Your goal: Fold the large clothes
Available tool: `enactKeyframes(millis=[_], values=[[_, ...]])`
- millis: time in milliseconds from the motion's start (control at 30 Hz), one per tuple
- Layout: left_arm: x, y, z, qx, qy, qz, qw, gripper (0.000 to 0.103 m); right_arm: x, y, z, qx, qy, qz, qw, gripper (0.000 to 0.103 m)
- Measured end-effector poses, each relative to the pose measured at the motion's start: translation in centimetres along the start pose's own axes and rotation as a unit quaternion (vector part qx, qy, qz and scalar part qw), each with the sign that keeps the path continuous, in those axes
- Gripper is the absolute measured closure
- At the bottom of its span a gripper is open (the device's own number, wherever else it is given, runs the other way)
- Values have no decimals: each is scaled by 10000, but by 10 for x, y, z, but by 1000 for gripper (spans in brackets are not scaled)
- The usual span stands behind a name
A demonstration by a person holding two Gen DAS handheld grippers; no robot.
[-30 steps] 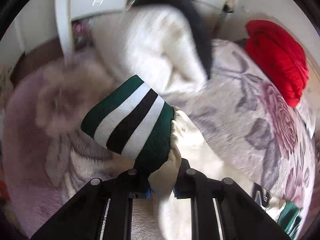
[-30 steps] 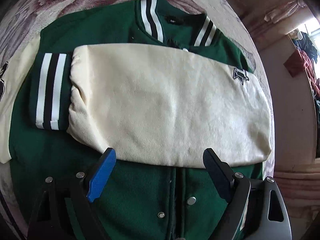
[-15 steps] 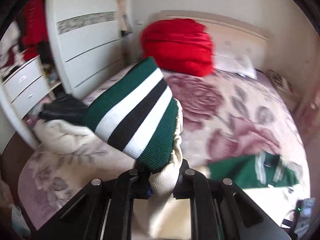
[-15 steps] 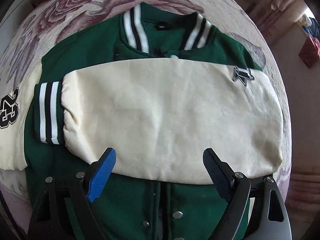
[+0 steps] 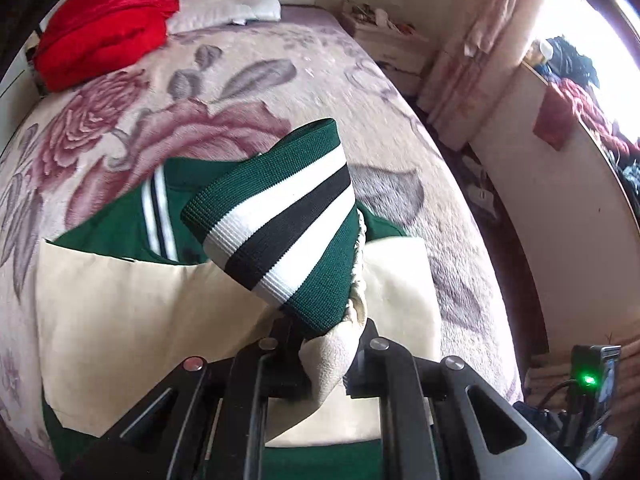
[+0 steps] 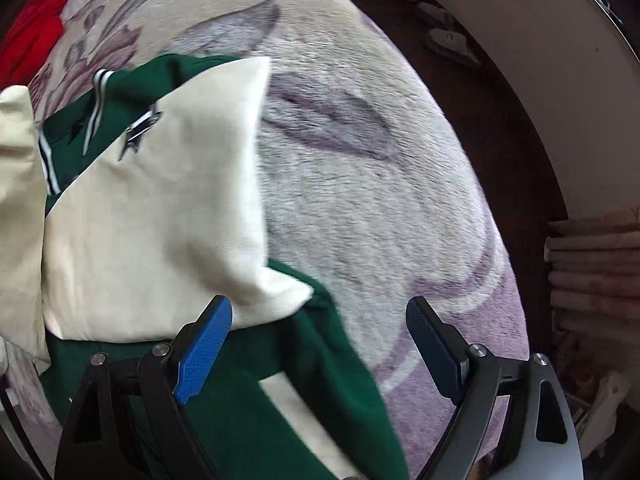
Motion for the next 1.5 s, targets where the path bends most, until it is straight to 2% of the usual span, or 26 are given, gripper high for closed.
enactKeyframes(millis=[67,167,200,233,267,300,400,467,567,633,700,800,833,867,900,933,1067,1167,1233,1300,1333,1367,1433,1500], values=[[-20,-15,3,-28,322,37,9995,92,-4,-27,-6,-158,103,-73,9998,13],[-35,-16,12,62,672,-37,9977,89,-9,-55,-10,-363,330,-376,9981,13],[-39,-14,13,72,765,-28,9970,82,-10,-60,-11,-418,410,-516,9970,13],[-40,-12,13,43,849,-41,9964,60,-11,-65,-12,-481,489,-667,9954,13],[-40,-17,14,18,856,-29,9963,43,-12,-68,-14,-540,573,-798,9937,13],[-34,-16,13,47,806,47,9967,15,-14,-68,-16,-589,671,-914,9918,13],[-12,-4,4,233,603,210,9977,13,-14,-66,-20,-732,931,-1395,9831,13],[8,20,0,404,476,10,9980,13,-11,-60,-24,-888,990,-1769,9752,13],[19,71,10,738,533,-475,9947,13,-1,-41,-33,-973,1038,-2288,9630,13],[16,116,28,917,733,-981,9882,13,2,-20,-41,-876,1050,-2569,9567,13],[5,160,53,1127,973,-1478,9777,13,1,9,-49,-676,1010,-2785,9527,13],[-14,214,86,1362,1362,-2011,9604,13,-13,54,-59,-167,1091,-2819,9531,13],[-21,228,95,1392,1475,-2172,9548,13,-20,72,-60,100,1196,-2812,9521,17],[-27,238,103,1383,1593,-2329,9493,13,-27,85,-60,335,1256,-2670,9549,42],[-32,244,108,1381,1666,-2404,9463,13,-32,96,-59,549,1271,-2489,9586,61],[-37,250,112,1408,1692,-2358,9465,11,-36,106,-60,771,1246,-2286,9624,95],[-51,247,110,1243,1780,-2318,9482,7,-40,115,-74,1020,744,-1686,9776,96],[-41,230,94,941,1815,-2442,9479,8,-56,115,-80,928,1325,-1508,9752,96],[-21,218,76,916,1669,-2347,9532,8,-44,116,-84,817,1727,-1595,9685,90],[1,210,53,899,1455,-2217,9600,8,-13,110,-88,763,1976,-1764,9613,87],[10,207,39,853,1368,-2215,9617,8,7,109,-93,764,2026,-1900,9576,77],[15,207,25,813,1301,-2191,9636,8,22,109,-98,798,2036,-1965,9558,63],[17,209,-6,736,1235,-2101,9671,8,52,118,-116,882,1897,-1966,9579,49],[-2,210,-28,695,1373,-1965,9683,8,64,140,-133,993,1803,-1956,9588,46]])
Point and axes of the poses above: each gripper's, at about its wrist camera, not at the fingertips, and x roughly against the way its jaws point, y to its left, z to its underside, the point moved 4 cm from there along -x, roughly the way its jaws point, and after that the axes turned 9 degrees about -x, right-handed, at the moved point
